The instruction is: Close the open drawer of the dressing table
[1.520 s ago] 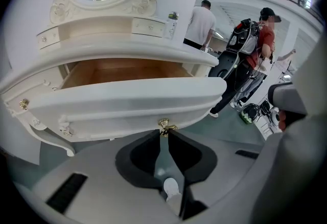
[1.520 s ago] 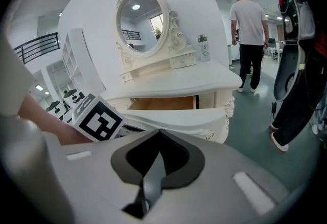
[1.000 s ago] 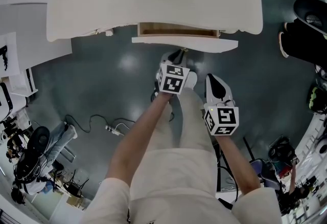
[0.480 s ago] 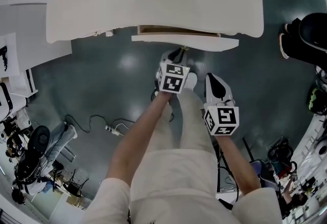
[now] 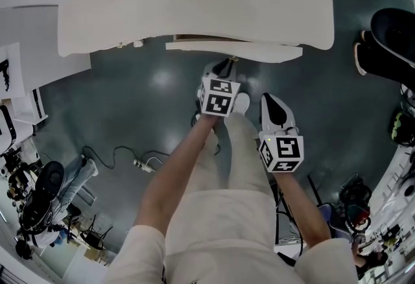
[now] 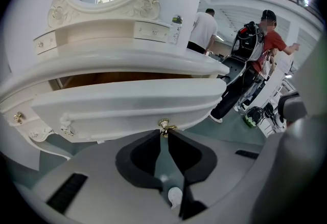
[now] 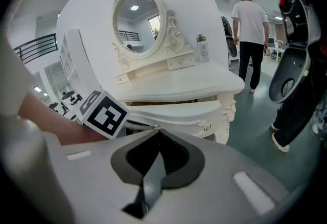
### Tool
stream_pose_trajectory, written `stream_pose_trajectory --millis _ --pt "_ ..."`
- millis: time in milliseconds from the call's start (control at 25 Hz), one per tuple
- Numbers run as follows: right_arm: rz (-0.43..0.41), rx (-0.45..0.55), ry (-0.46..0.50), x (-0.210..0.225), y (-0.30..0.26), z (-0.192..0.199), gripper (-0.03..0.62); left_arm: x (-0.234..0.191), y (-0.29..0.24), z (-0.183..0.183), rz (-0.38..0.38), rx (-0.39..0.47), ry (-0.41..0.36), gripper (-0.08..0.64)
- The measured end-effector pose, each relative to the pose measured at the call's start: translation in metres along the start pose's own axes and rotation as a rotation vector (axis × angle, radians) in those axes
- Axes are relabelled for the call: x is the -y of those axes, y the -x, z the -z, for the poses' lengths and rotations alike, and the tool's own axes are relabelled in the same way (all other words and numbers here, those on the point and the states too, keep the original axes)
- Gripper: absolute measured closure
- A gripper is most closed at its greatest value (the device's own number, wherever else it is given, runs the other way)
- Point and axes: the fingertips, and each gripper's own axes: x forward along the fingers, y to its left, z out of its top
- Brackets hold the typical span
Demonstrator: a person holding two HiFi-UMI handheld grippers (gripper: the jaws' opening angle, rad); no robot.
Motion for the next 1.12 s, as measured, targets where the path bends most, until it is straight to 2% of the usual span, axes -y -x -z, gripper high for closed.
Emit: stream_pose_trajectory --millis 720,1120 --pt "-0.002 0.002 0.003 0.004 -0.006 -0.007 0.591 -0.011 -0.011 -0.019 -0.020 0.035 0.005 0.509" --pt "-0.003 0.002 0.012 0.008 -0.012 -0.013 0.591 -0.012 -0.013 -0.027 -0.021 0.027 0.017 0.509"
